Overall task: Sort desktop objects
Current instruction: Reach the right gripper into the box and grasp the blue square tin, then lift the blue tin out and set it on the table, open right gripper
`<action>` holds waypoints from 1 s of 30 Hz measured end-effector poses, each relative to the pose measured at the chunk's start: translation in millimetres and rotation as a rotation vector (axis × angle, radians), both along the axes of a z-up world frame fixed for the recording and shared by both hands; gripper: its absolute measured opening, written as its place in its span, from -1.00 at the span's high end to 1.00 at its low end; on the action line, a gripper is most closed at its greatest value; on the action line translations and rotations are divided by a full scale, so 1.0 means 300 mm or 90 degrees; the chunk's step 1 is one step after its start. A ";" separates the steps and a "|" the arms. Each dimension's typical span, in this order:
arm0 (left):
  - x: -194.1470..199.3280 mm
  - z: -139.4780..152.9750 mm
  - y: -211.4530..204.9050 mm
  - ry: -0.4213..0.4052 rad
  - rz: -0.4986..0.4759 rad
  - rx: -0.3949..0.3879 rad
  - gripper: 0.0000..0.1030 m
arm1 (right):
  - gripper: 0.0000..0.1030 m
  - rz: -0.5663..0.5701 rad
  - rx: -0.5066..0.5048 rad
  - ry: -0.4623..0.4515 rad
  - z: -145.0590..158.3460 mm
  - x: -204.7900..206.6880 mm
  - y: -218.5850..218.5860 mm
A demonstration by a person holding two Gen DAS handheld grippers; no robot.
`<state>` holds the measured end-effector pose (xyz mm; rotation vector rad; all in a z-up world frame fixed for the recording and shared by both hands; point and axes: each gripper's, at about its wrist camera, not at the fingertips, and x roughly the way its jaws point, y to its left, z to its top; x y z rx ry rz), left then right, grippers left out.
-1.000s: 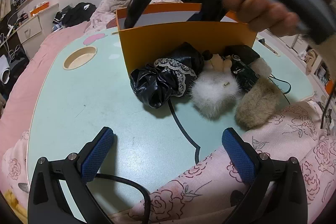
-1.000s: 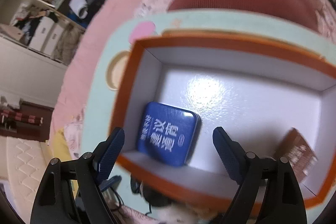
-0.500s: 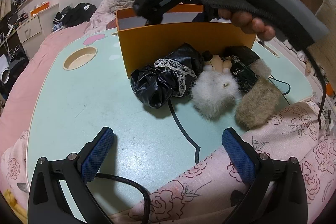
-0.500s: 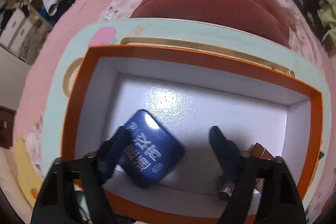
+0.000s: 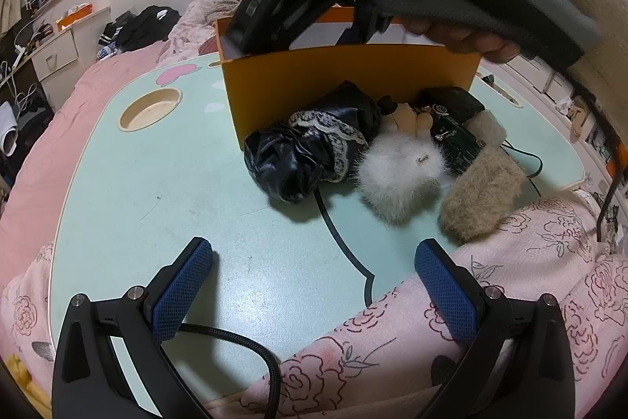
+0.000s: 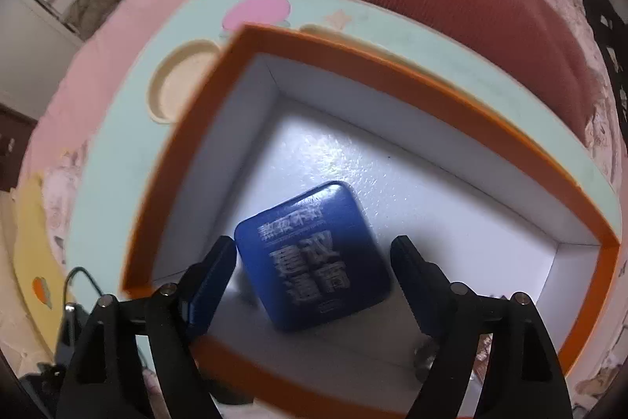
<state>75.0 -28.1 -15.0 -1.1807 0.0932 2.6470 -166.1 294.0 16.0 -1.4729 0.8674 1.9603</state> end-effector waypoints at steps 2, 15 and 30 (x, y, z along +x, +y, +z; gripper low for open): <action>0.000 0.000 0.000 0.000 0.000 0.001 -0.99 | -0.67 -0.005 0.008 0.005 -0.003 0.001 0.005; -0.005 -0.004 0.002 0.001 -0.002 0.001 -0.99 | -0.31 -0.058 0.024 0.065 -0.003 0.067 -0.004; -0.004 -0.004 0.003 0.001 -0.002 0.001 -0.99 | -0.32 -0.209 0.148 0.328 0.295 0.602 -0.233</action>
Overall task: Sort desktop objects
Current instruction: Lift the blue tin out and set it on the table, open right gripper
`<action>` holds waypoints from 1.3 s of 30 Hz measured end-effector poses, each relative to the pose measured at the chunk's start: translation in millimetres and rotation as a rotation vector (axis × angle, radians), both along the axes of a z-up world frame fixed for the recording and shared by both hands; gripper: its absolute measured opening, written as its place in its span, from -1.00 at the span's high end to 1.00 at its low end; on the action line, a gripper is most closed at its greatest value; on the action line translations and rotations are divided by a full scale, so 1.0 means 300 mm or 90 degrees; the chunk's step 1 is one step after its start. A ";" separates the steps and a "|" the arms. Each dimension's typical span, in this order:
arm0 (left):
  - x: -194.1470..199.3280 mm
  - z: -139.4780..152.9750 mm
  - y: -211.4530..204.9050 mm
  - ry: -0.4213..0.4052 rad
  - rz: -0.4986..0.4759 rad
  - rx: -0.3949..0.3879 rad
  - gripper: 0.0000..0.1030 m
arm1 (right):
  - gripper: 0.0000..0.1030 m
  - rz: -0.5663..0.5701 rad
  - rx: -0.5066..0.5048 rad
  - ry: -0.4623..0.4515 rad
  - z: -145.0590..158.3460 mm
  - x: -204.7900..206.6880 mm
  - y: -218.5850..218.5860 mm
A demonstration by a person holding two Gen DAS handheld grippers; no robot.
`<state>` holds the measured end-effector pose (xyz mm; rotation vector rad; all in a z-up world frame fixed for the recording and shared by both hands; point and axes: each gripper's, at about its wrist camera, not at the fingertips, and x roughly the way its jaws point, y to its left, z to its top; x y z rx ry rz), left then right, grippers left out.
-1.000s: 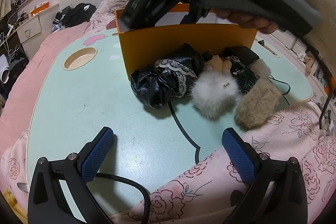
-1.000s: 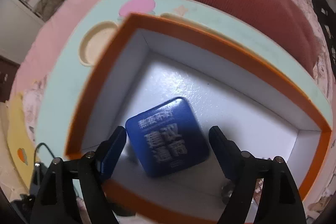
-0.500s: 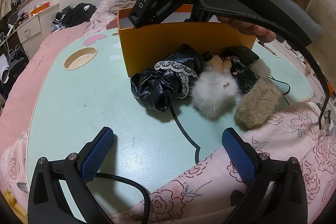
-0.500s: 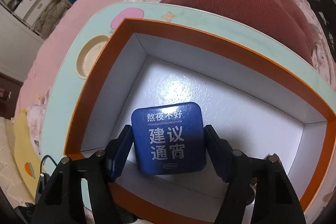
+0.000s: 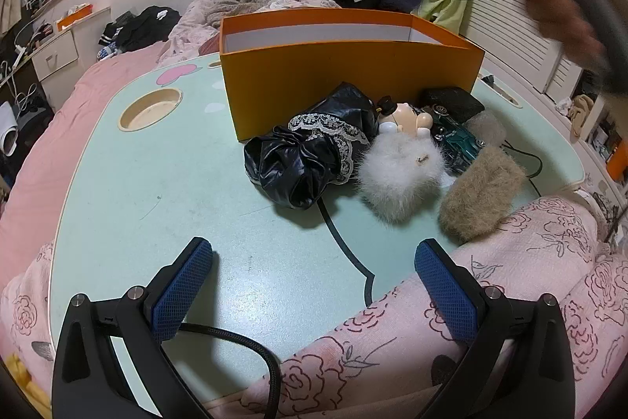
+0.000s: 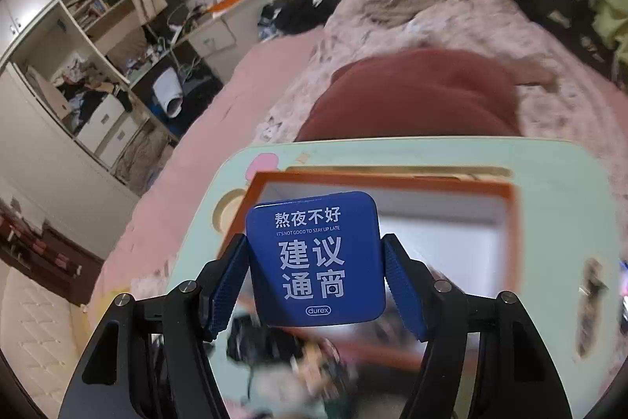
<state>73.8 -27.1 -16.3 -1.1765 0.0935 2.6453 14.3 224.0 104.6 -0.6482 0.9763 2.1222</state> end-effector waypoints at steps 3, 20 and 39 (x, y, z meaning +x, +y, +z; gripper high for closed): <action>0.000 0.001 0.001 0.000 0.000 0.000 -0.99 | -0.32 -0.013 -0.015 -0.015 -0.045 0.109 -0.099; 0.002 0.002 0.004 0.000 -0.001 0.000 -0.99 | -0.58 -0.053 -0.023 -0.005 -0.282 0.156 -0.249; 0.001 0.003 0.005 0.001 -0.001 0.000 -0.99 | -0.99 0.020 0.137 -0.118 -0.372 0.157 -0.449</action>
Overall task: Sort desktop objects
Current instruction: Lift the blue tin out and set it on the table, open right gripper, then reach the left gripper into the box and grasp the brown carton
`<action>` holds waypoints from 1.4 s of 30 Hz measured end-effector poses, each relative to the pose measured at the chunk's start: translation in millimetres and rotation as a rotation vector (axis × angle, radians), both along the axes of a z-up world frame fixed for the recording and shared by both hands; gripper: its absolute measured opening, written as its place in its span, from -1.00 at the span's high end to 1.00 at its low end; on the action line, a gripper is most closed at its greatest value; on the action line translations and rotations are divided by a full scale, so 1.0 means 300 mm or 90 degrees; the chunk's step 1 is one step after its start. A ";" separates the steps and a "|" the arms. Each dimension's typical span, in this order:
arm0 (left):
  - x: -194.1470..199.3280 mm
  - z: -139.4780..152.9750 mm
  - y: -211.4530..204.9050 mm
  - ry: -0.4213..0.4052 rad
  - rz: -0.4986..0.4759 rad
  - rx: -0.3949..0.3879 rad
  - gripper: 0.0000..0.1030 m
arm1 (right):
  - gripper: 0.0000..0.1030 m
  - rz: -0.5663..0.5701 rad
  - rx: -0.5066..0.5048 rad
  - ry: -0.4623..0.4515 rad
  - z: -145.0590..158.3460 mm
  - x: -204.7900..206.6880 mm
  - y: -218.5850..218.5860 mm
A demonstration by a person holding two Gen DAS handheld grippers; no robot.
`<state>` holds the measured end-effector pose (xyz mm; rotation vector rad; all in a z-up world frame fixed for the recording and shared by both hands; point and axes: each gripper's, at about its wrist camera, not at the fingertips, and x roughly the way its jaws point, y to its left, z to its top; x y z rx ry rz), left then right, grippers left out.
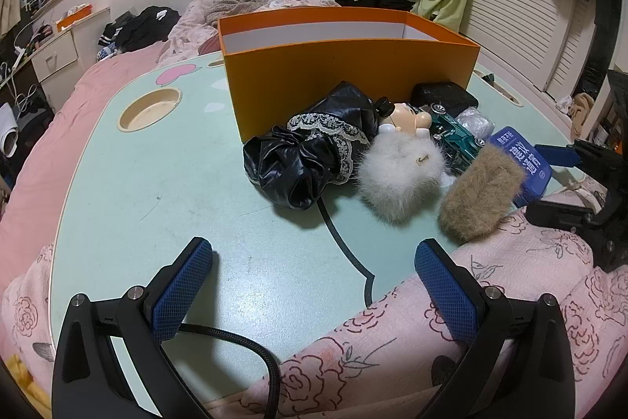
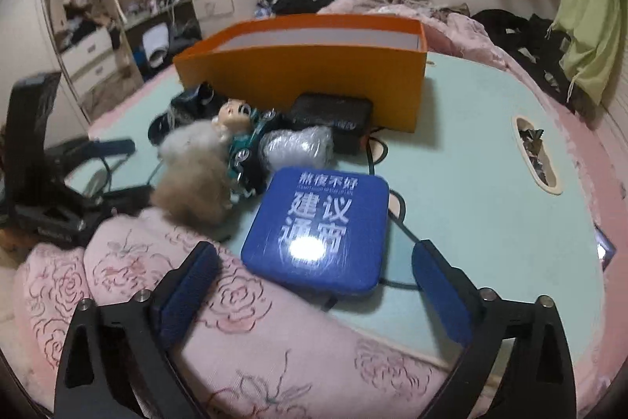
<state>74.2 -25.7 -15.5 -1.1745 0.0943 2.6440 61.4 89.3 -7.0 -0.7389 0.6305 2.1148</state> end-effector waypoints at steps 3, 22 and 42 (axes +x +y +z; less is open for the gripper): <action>0.000 0.001 0.000 0.000 0.000 -0.001 -0.99 | -1.00 0.000 0.009 -0.003 -0.007 -0.004 0.003; -0.005 0.017 -0.001 -0.030 0.005 -0.011 -0.99 | -1.00 0.000 0.014 0.007 -0.001 -0.001 -0.003; -0.633 0.322 0.310 -0.217 -0.112 0.100 -0.29 | -1.00 -0.003 0.014 0.012 0.005 0.001 0.001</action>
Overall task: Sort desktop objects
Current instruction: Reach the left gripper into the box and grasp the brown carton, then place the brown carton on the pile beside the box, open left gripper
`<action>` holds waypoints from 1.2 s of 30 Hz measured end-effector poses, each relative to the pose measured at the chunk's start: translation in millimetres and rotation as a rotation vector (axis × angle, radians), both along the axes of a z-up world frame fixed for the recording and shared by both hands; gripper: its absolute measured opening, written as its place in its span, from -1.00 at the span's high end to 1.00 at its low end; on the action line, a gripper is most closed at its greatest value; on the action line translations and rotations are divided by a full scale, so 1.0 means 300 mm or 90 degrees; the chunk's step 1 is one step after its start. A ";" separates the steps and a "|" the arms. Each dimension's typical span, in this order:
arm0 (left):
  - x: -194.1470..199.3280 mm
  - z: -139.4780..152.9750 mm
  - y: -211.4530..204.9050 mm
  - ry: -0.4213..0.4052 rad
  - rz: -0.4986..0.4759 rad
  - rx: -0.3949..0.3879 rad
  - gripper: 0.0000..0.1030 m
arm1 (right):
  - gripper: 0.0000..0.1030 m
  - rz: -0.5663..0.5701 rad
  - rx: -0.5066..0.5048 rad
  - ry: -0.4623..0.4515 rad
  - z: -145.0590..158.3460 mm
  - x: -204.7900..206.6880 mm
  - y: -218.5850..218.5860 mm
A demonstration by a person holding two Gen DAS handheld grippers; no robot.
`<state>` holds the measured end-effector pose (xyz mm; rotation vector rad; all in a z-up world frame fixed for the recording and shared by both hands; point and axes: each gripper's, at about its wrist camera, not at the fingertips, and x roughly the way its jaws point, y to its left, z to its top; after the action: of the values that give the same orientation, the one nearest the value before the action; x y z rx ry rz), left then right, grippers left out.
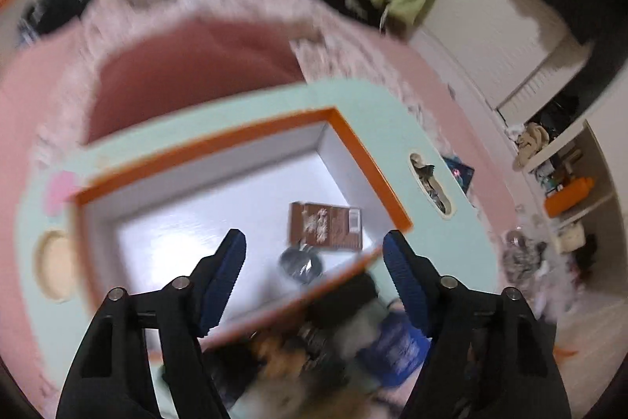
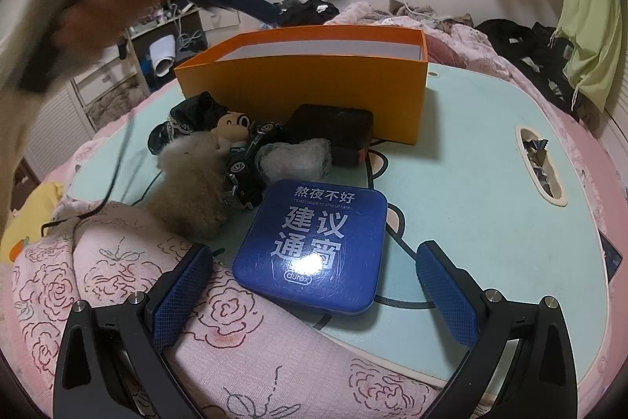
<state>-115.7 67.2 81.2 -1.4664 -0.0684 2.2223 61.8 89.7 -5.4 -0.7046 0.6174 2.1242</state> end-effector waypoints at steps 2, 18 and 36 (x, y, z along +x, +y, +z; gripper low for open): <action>-0.056 -0.074 0.040 -0.041 0.003 -0.026 0.17 | -1.00 0.000 0.001 0.001 0.001 -0.002 -0.002; -0.010 -0.108 -0.069 -0.005 0.033 0.004 0.99 | -1.00 -0.003 0.002 0.006 -0.001 -0.012 -0.011; 0.345 0.099 -0.216 0.067 -0.016 0.202 0.62 | -1.00 -0.006 0.002 0.006 -0.003 -0.013 -0.009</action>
<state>-12.3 2.5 110.8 -1.1714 -0.3492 2.1463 58.0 87.0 -6.3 -0.6889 0.6221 2.1202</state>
